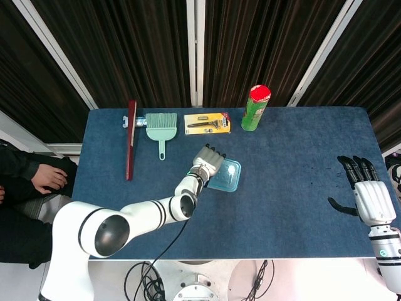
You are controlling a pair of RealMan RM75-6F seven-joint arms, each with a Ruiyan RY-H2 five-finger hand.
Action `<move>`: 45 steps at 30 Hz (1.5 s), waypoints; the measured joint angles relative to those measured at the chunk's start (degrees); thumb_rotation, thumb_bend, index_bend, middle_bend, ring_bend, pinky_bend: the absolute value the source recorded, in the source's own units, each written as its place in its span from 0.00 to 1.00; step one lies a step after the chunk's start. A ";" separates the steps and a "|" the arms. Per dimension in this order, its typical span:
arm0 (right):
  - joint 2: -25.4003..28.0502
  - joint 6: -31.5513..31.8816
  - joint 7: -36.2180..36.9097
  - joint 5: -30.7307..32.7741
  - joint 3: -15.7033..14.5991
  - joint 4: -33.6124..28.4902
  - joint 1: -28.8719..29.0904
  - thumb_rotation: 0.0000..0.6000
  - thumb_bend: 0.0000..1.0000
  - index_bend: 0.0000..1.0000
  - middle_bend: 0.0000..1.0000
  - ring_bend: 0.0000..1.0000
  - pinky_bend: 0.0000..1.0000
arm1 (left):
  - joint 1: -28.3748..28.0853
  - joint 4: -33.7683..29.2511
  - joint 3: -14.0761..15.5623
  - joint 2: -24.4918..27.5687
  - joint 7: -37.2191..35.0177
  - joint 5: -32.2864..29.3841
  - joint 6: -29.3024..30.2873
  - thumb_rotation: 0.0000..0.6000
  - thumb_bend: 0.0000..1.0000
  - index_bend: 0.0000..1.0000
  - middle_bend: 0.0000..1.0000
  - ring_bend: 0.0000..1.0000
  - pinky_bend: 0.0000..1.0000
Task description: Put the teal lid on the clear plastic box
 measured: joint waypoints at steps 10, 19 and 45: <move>-0.05 0.12 0.46 0.08 0.03 0.39 -0.46 1.00 0.11 0.00 0.08 0.00 0.00 | -2.10 2.49 2.94 -1.63 -1.44 -1.94 -1.99 1.00 0.16 0.21 0.16 0.05 0.00; 0.07 0.06 0.82 0.02 0.11 0.58 -0.65 1.00 0.11 0.00 0.08 0.00 0.00 | -3.60 3.89 5.84 -2.48 -2.39 -4.99 -2.52 1.00 0.15 0.18 0.14 0.05 0.00; 0.30 0.89 1.58 -1.05 0.08 0.81 -1.31 1.00 0.11 0.00 0.08 0.00 0.00 | -4.48 -2.29 6.24 1.14 -6.71 -1.53 1.12 1.00 0.06 0.02 0.00 0.00 0.00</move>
